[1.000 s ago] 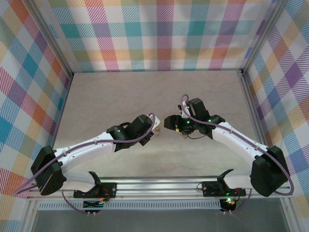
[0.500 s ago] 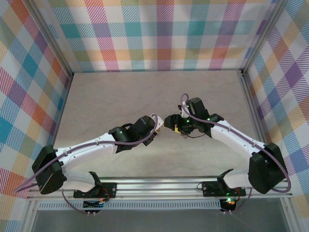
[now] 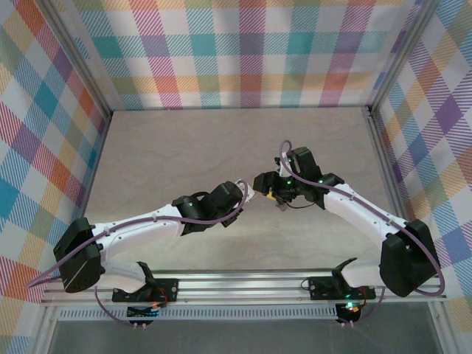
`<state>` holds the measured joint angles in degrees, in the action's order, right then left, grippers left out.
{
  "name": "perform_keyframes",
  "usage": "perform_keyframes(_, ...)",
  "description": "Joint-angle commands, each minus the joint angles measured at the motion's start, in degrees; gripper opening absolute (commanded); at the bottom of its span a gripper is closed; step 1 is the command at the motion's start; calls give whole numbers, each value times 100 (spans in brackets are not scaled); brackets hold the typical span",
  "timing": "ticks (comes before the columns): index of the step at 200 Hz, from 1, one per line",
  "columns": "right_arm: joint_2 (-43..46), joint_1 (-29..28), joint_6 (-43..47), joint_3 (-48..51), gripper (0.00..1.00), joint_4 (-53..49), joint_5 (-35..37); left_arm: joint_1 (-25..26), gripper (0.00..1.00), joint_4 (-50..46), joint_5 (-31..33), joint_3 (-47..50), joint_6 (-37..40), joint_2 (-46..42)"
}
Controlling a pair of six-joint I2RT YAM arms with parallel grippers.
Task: Lock with the key
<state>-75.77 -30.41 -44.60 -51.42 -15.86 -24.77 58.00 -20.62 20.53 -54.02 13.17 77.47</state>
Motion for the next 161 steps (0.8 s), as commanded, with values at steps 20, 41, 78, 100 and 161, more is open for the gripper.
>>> perform_keyframes(20,19,34,-58,68,52,144,-241,80,0,155,86,56,98,-47)
perform_keyframes(41,-80,44,-67,34,51,114,-381,80,0,104,213,47,100,-10)
perform_keyframes(78,-266,64,-102,-24,51,103,-586,80,0,-4,557,-38,68,96)
perform_keyframes(100,-350,71,-99,-63,53,40,-598,80,0,-73,927,-92,65,170)
perform_keyframes(161,-367,87,-221,13,55,243,-695,90,0,-47,730,-97,28,128)
